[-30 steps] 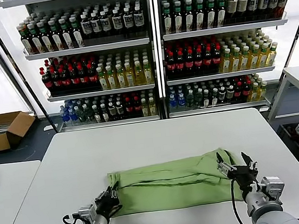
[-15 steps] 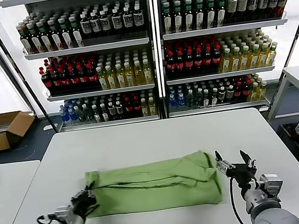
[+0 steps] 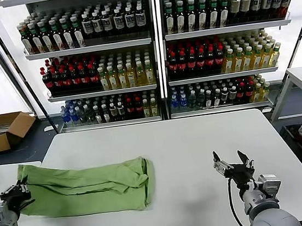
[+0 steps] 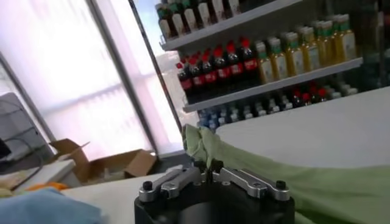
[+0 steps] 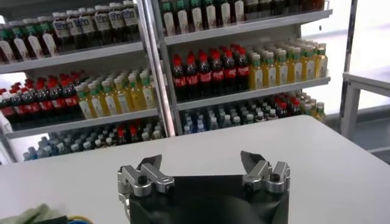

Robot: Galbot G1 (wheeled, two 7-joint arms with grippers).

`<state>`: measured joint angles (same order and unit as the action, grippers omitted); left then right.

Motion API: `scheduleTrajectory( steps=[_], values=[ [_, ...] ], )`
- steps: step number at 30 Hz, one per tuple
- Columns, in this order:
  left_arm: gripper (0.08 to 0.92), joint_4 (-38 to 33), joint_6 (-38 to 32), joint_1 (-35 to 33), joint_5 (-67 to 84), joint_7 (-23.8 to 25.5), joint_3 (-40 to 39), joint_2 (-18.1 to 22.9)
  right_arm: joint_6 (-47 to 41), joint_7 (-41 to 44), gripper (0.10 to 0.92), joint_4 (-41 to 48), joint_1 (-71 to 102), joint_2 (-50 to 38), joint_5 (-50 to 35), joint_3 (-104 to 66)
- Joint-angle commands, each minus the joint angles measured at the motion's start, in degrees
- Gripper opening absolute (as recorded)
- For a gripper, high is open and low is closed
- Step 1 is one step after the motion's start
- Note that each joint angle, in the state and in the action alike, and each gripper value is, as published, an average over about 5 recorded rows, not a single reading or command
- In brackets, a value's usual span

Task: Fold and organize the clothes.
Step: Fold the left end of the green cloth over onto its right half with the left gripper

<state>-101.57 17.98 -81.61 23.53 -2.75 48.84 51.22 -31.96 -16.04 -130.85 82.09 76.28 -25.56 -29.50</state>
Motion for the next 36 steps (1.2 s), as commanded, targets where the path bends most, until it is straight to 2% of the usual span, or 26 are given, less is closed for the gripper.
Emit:
scheduleTrajectory(
  steps=[1,6,15,26,36],
  values=[
    [0.097,-5.77,1.02,-0.13,-3.31,0.15,-5.85,3.25,0.08,0.01,0.823,-0.98,1.22,-0.01,0.01,-0.56],
    [0.097,-9.7,3.6,1.12,-4.15,-0.87,-13.71,8.78,0.29,0.01,0.823,-1.93,3.14,-0.01,0.01,-1.82],
    [0.097,-15.72,7.31,2.15,-4.52,-3.35,-23.6,14.24,0.69,-0.05,0.823,-3.23,5.7,0.65,0.48,-2.85],
    [0.097,-16.6,9.75,4.97,-4.65,-4.43,-29.29,16.75,0.77,-0.05,0.823,-4.45,7.14,1.08,1.09,-3.51],
    [0.097,-14.08,9.93,7.14,-5.85,-4.12,-32.89,18.96,1.02,0.01,0.823,-4.26,7.8,1.54,1.76,-3.51]
  ],
)
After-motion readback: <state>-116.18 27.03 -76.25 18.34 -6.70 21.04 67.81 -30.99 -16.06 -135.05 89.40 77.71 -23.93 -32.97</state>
